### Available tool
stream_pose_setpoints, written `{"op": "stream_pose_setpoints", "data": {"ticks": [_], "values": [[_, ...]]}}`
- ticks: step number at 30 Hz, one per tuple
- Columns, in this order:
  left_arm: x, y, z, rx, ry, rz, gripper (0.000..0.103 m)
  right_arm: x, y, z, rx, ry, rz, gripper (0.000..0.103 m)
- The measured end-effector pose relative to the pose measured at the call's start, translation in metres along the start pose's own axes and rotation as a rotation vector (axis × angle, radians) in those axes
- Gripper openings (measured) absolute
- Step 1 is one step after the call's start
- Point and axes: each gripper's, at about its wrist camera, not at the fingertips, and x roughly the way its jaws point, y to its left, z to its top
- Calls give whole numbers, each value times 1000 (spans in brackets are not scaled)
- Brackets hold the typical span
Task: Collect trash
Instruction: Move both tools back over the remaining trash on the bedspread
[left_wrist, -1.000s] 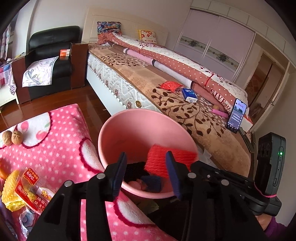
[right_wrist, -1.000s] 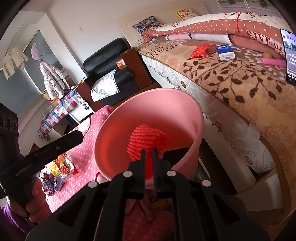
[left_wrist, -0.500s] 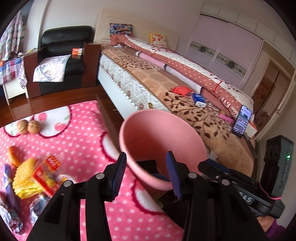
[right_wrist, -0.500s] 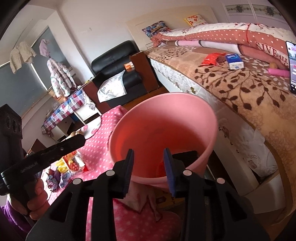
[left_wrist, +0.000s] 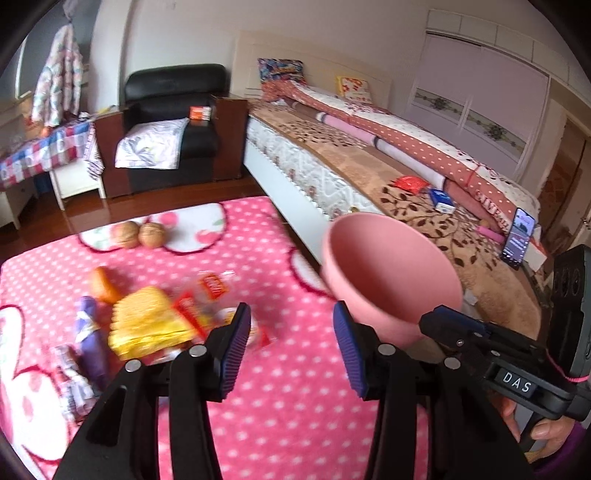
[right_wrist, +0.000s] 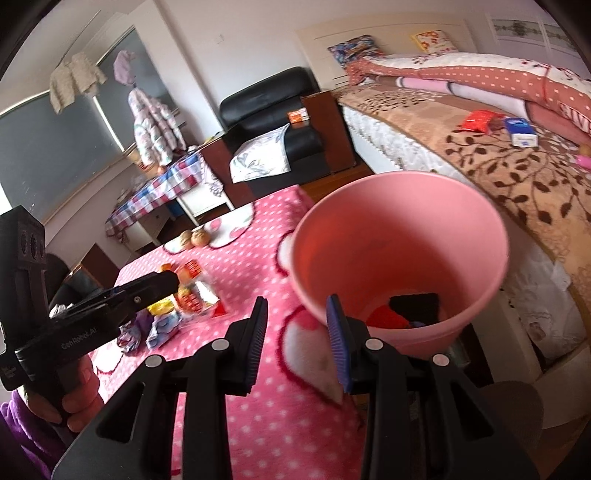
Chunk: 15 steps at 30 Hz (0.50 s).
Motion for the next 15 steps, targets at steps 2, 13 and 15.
{"op": "stream_pose_setpoints", "data": {"ticks": [2,13,15], "values": [[-8,7,-2,-1,-15,32,49,2,6,-3,-11,9,9,34],[-50,66,-27,-99,-55,207,51,8,22,-9,-47,47,29,34],[-55,79,-34,-129,-43,238,52,10,21,-10,-44,54,33,34]]}}
